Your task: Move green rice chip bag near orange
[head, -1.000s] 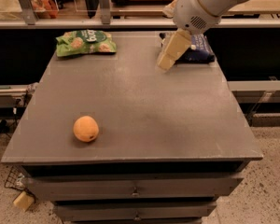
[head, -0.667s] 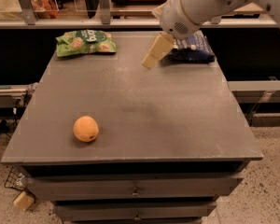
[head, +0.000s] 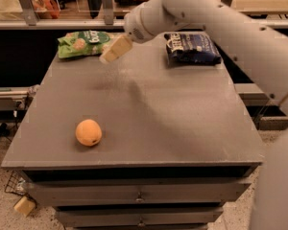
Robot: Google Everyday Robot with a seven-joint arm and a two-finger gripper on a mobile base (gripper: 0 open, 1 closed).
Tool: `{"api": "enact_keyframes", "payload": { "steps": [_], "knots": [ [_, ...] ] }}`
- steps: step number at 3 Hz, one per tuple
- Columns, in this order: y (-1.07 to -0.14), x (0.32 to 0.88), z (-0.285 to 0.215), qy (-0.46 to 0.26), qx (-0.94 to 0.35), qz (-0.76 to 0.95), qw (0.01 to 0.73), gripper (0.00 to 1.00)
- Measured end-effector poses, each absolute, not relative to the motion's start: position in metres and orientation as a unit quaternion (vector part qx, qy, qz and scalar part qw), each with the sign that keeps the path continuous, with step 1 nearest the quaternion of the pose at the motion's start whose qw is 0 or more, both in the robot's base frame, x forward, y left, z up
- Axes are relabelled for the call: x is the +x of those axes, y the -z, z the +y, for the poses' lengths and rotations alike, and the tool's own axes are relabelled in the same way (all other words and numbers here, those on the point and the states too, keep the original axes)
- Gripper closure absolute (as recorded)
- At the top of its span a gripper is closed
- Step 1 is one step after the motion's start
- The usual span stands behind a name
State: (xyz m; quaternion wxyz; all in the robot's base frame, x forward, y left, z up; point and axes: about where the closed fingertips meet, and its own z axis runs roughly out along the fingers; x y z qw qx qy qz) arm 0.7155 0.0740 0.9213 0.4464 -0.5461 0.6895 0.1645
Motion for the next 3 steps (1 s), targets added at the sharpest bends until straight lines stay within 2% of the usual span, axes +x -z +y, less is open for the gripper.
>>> {"api": "enact_keyframes", "payload": {
  "steps": [1, 3],
  "knots": [
    [-0.908, 0.752, 0.117, -0.191, -0.520, 0.693, 0.462, 0.00],
    [-0.881, 0.805, 0.155, -0.212, -0.457, 0.725, 0.469, 0.00]
  ]
}}
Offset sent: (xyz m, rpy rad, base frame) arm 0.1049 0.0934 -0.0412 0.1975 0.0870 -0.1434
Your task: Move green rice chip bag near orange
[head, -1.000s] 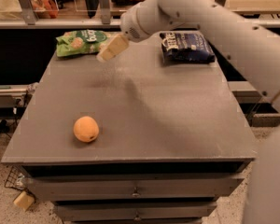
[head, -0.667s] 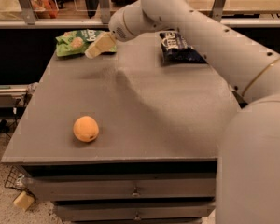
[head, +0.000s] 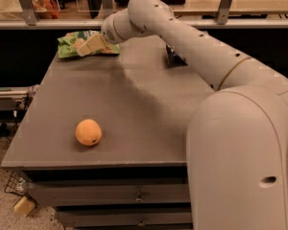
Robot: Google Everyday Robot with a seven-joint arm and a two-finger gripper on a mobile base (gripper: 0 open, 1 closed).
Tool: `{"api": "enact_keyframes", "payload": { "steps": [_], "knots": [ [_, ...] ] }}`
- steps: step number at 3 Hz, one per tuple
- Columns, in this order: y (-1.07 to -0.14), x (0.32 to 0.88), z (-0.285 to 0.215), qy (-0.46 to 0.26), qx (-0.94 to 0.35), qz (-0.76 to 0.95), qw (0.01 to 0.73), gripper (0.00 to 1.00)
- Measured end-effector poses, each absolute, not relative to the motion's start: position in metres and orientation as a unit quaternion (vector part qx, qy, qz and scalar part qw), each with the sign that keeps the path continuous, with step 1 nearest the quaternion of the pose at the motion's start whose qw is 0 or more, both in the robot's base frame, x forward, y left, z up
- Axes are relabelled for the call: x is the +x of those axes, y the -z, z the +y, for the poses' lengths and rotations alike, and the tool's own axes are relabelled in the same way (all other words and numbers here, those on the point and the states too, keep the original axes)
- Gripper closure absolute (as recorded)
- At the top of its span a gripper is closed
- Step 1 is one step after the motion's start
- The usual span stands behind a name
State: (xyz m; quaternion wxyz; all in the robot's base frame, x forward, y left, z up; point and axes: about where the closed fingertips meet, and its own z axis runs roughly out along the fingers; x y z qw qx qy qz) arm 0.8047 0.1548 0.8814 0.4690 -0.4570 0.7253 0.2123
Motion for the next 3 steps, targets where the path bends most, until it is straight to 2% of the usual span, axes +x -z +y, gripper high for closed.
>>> {"api": "enact_keyframes", "payload": {
  "steps": [1, 3],
  "knots": [
    [-0.867, 0.822, 0.164, -0.218, -0.432, 0.747, 0.457, 0.00],
    [-0.849, 0.831, 0.175, -0.222, -0.403, 0.770, 0.443, 0.47]
  ]
}}
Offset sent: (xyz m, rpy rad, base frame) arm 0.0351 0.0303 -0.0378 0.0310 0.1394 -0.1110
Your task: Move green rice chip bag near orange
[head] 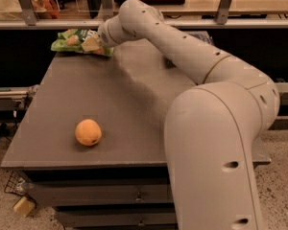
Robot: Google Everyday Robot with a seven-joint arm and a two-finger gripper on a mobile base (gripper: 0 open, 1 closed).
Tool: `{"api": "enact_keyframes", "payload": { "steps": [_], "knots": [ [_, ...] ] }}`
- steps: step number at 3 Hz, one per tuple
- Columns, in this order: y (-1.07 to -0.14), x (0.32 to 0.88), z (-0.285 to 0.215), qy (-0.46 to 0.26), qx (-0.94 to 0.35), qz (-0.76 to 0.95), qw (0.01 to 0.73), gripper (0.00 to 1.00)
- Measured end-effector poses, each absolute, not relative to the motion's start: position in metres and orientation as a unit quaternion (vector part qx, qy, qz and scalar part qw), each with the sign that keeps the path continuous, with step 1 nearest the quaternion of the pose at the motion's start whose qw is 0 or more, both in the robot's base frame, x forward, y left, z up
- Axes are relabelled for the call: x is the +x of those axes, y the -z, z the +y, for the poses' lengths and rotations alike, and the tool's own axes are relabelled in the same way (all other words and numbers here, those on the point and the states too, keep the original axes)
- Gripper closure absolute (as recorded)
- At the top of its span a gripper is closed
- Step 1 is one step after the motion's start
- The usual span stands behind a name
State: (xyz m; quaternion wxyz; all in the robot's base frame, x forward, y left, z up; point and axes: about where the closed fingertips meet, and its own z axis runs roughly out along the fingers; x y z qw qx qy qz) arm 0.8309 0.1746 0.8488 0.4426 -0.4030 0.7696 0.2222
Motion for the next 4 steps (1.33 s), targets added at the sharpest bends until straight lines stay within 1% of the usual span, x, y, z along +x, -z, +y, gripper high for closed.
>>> {"api": "enact_keyframes", "payload": {
  "steps": [2, 3, 4],
  "knots": [
    [-0.842, 0.814, 0.150, -0.214, -0.384, 0.782, 0.441, 0.93],
    [-0.845, 0.814, 0.150, -0.214, -0.384, 0.782, 0.441, 1.00],
    [-0.846, 0.814, 0.150, -0.214, -0.384, 0.782, 0.441, 1.00]
  ]
}}
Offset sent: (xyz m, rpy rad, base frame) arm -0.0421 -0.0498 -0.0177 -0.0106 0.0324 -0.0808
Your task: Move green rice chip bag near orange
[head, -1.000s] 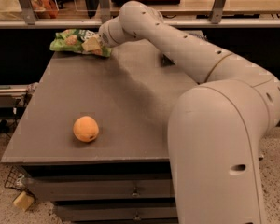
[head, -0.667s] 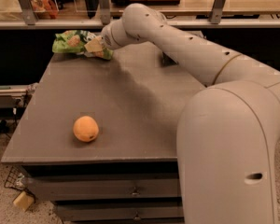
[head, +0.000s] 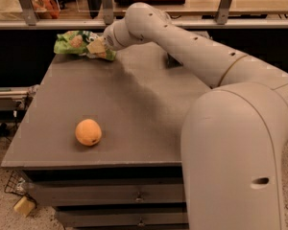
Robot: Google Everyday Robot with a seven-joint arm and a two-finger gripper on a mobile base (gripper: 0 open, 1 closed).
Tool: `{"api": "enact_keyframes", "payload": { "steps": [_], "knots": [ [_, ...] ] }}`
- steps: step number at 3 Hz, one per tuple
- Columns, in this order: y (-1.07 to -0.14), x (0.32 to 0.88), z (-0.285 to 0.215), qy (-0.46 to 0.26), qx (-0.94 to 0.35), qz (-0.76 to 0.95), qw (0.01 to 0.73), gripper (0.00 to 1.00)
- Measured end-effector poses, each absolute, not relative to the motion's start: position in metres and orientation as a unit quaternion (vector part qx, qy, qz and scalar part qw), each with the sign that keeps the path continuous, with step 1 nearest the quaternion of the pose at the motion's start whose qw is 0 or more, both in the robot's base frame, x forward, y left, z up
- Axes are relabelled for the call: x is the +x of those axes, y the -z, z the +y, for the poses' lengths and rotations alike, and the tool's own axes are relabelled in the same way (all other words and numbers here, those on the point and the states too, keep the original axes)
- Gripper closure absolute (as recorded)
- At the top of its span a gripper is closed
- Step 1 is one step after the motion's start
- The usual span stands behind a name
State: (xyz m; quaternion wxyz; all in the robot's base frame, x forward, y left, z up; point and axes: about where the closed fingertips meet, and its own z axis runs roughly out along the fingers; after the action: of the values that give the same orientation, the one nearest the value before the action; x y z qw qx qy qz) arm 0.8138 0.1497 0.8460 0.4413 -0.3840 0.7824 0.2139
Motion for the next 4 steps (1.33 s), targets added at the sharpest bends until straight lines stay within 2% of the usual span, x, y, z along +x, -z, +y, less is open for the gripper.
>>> {"api": "enact_keyframes", "payload": {
  "steps": [2, 3, 4],
  "knots": [
    [-0.8470, 0.8138, 0.1496, -0.214, -0.384, 0.782, 0.441, 0.98],
    [-0.8478, 0.8138, 0.1496, -0.214, -0.384, 0.782, 0.441, 0.76],
    [-0.8484, 0.8137, 0.1496, -0.214, -0.384, 0.782, 0.441, 0.45]
  ]
}}
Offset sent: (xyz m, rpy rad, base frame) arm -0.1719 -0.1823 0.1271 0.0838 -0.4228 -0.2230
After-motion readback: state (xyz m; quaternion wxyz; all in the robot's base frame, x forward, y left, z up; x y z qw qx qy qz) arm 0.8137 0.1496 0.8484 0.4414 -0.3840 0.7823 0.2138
